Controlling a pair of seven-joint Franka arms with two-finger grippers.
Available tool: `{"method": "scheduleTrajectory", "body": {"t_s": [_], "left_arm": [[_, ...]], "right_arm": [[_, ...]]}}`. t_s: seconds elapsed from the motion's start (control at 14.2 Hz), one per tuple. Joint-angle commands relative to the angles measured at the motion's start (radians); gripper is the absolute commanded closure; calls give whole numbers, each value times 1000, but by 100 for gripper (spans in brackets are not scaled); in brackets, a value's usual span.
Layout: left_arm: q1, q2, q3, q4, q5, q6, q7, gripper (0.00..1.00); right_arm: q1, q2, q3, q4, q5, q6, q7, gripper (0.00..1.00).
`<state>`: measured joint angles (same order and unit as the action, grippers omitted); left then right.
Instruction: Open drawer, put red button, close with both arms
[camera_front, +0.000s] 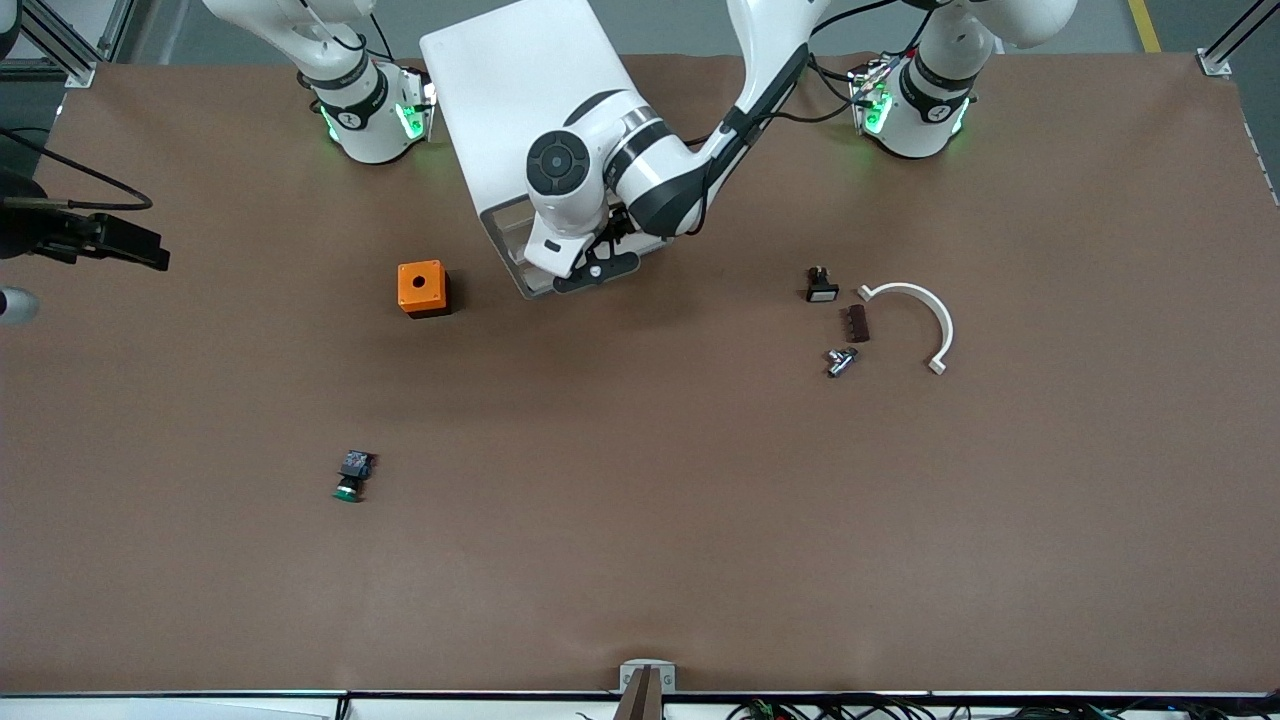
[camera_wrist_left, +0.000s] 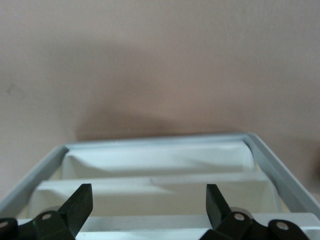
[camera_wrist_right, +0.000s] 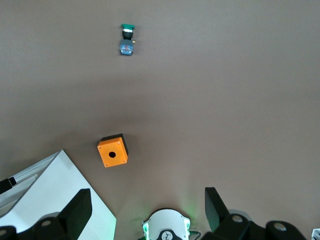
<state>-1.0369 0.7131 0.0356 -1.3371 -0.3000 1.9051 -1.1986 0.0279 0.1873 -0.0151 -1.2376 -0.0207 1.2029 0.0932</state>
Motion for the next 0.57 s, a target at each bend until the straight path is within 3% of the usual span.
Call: {"method": "scheduleTrajectory", "body": {"t_s": [0.0,0.28,0.49], "left_arm": [[-11,0,7,-1,-60,14,-6,0],[-17,2,7,-2,-94,14,-4,0],[-14,2,7,-2,-94,14,-3,0]], "right_arm": [[-9,-31,15,3,-9,-26,22,0],[-13,-94,14,-25,13,-19,22,0],[-10,-155,14,-114,4,-2,20,0]]}}
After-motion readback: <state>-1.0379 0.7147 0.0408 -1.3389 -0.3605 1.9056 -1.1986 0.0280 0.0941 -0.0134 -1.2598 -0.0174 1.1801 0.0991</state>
